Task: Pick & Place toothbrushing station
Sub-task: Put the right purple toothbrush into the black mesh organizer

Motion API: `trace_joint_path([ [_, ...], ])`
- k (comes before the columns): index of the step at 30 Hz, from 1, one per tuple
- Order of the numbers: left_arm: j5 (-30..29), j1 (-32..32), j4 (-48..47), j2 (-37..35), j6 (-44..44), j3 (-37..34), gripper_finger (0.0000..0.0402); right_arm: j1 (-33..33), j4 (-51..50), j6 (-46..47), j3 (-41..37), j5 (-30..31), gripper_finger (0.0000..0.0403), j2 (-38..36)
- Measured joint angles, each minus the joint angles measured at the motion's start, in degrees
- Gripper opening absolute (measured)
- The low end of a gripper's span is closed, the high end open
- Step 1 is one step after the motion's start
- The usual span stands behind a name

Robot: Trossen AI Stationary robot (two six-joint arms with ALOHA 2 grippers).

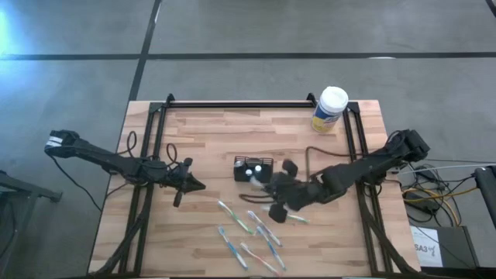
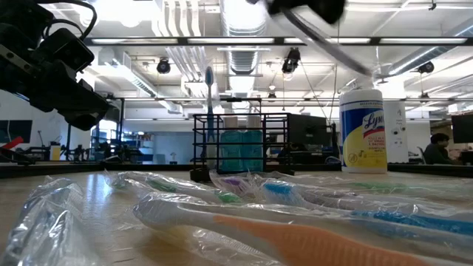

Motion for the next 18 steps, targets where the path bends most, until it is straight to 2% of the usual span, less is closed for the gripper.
trace_joint_path([
  [4,-0.09,0.00,0.01,0.00,0.02,0.00,0.0019,-1.04,14.64,-15.54,-2.75,7.76,0.0018,-2.32],
  [8,-0.11,0.00,-0.01,0.00,0.18,0.00,0.0019,-3.48,33.14,-29.00,-8.65,9.74,0.0018,-3.08],
  [14,-0.13,0.00,-0.02,0.00,0.95,0.00,0.0019,-7.72,61.76,-39.92,-23.74,10.99,0.0018,-3.13],
  [18,-0.13,0.01,-0.03,0.00,1.05,0.00,0.0019,-9.64,86.25,-45.19,-35.17,10.79,0.0018,-2.93],
])
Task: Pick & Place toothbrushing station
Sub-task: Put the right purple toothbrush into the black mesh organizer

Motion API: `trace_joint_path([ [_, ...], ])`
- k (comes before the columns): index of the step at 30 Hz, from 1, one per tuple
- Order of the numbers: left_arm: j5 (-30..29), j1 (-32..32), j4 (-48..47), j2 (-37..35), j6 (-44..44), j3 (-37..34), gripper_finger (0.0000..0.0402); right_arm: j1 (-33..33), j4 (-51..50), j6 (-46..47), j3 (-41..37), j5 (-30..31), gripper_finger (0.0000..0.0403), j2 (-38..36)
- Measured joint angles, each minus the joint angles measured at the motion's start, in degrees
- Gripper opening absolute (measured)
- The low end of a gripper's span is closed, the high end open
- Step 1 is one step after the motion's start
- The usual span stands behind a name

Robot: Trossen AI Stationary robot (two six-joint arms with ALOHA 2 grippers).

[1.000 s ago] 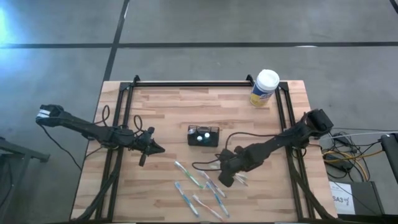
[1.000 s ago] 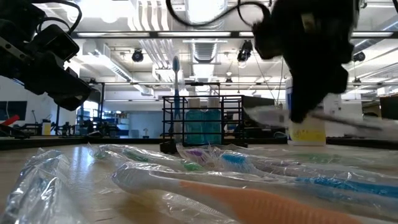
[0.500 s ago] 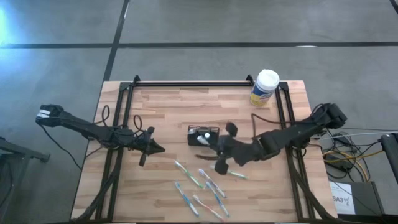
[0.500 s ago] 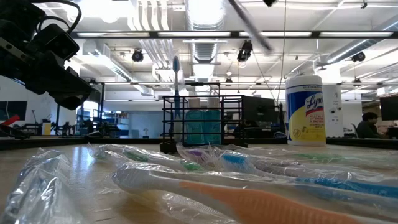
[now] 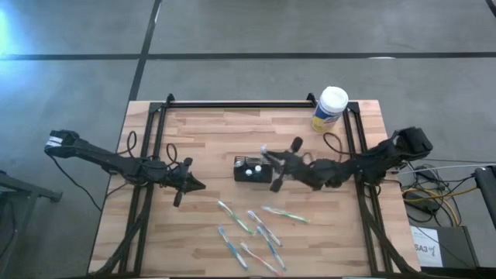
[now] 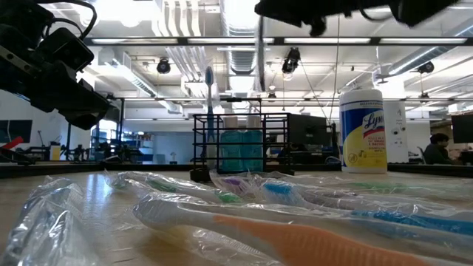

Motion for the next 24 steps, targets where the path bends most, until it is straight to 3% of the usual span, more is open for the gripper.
trace_joint_path([
  [5,-0.08,0.01,0.00,0.00,0.82,0.00,0.0019,-1.35,16.63,-0.05,-9.16,0.00,0.0018,1.28],
  [15,-2.32,0.01,0.00,-0.02,1.53,0.00,0.0019,-1.98,16.81,3.07,-11.44,0.10,0.0018,3.32],
  [24,-2.29,0.01,0.00,-0.02,1.25,0.00,0.0019,-2.04,17.38,6.14,-11.48,4.38,0.0018,10.39],
])
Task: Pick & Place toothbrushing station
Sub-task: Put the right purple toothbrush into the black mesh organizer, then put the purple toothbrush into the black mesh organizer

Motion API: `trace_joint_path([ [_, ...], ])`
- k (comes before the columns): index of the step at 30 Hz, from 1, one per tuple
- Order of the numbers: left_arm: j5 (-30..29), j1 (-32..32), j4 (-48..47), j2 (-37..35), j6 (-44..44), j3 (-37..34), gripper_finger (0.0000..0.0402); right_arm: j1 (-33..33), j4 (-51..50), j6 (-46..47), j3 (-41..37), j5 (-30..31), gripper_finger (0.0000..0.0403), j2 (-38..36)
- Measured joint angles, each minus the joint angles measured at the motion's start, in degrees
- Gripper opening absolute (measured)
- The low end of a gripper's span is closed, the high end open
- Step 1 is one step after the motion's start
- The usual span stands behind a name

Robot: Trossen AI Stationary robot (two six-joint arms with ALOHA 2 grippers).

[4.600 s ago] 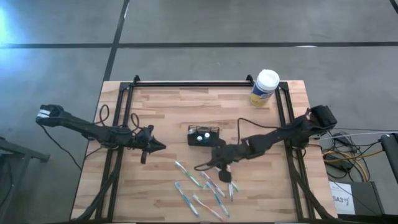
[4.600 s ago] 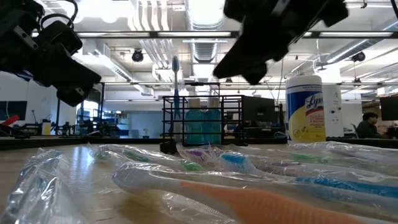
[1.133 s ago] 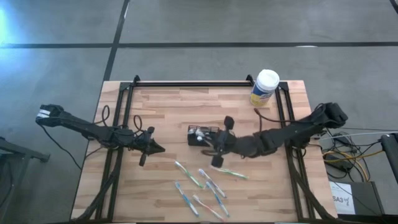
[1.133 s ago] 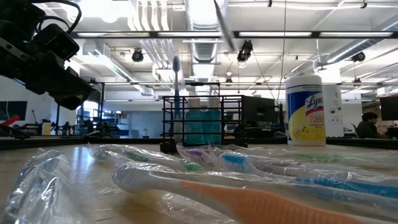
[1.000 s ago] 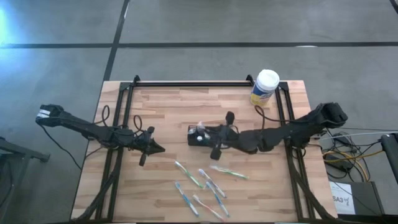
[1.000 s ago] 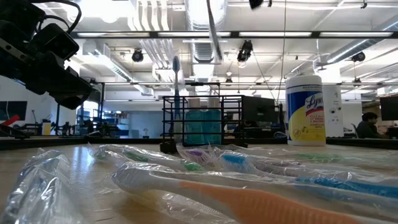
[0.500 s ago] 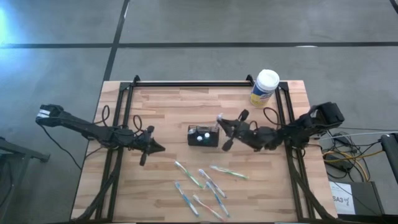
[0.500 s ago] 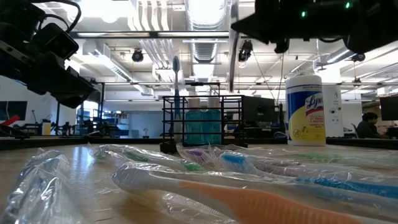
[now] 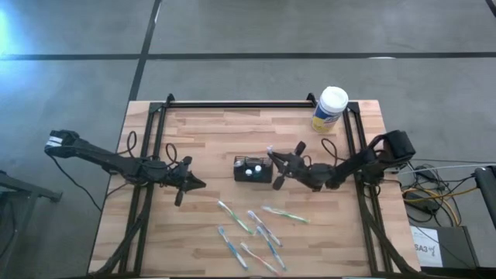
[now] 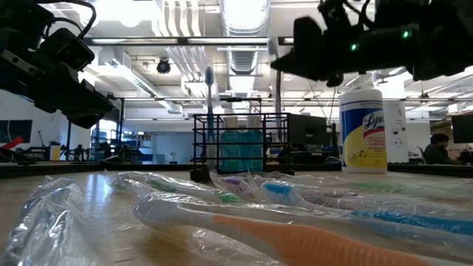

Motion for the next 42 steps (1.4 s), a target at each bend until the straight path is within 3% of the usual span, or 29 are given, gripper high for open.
trace_joint_path([
  [11,0.03,0.00,-0.41,0.06,-0.72,-0.02,0.0019,0.02,1.34,2.31,3.51,0.13,0.0018,8.00],
  [19,0.04,0.00,-0.46,0.06,-0.92,-0.02,0.0019,0.04,0.90,2.63,3.50,1.63,0.0021,9.40],
  [32,0.07,0.00,-0.17,0.06,-1.88,-0.02,0.0019,0.30,-4.51,9.35,3.50,1.37,0.0141,5.25],
  [42,0.07,-0.02,0.04,0.02,-1.86,-0.02,0.0019,0.28,-25.51,19.01,4.88,1.39,0.0193,-4.76],
])
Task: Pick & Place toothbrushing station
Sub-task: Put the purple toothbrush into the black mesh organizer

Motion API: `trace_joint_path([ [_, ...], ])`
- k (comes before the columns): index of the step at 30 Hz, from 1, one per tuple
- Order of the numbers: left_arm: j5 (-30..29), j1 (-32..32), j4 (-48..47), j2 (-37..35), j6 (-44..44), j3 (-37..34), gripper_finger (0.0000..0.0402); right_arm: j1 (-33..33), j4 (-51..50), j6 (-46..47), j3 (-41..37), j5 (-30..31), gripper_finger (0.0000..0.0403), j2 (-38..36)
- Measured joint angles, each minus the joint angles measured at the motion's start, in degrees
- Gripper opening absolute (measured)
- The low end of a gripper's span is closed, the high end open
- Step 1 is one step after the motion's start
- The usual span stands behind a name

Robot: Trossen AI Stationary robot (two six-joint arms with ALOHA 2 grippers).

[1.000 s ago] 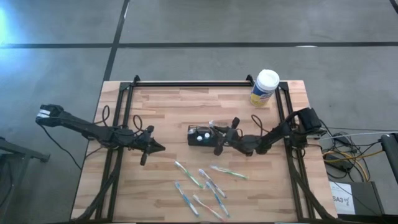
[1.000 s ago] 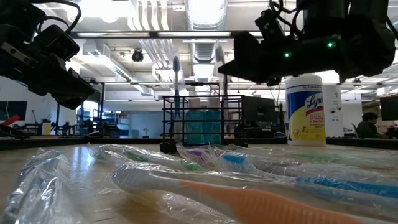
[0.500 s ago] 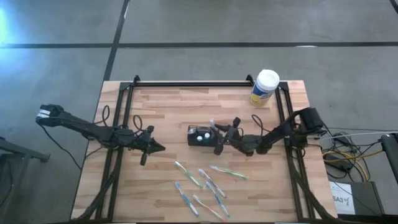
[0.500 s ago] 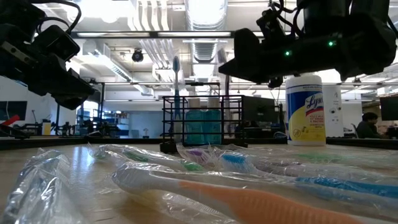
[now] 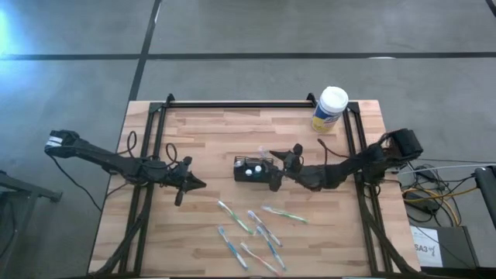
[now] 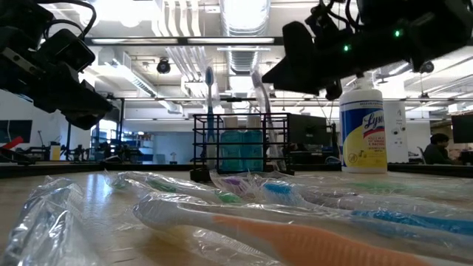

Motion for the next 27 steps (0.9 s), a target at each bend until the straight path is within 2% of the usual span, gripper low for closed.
trace_joint_path([
  [7,0.00,-0.01,-0.02,0.00,-0.04,0.00,0.0019,2.15,-23.05,1.64,7.18,-1.35,0.0196,-10.50],
  [10,0.01,-0.01,-0.05,-0.02,-0.05,0.00,0.0019,4.84,-34.41,2.80,12.73,-4.30,0.0189,-13.61],
  [13,0.00,-0.01,-0.03,-0.09,-0.11,0.00,0.0019,7.92,-49.21,6.79,19.62,-4.52,0.0180,-14.32],
  [19,0.26,-0.01,0.23,-0.28,-0.70,0.00,0.0019,12.99,-79.43,21.42,34.27,-5.56,0.0156,-8.82],
  [23,0.28,0.02,1.27,-0.76,-0.63,0.02,0.0019,15.06,-88.32,27.12,41.62,-10.22,0.0143,-2.88],
  [27,0.28,0.02,1.95,-1.47,-0.40,0.02,0.0019,16.01,-91.52,29.98,47.23,-13.79,0.0133,3.24],
])
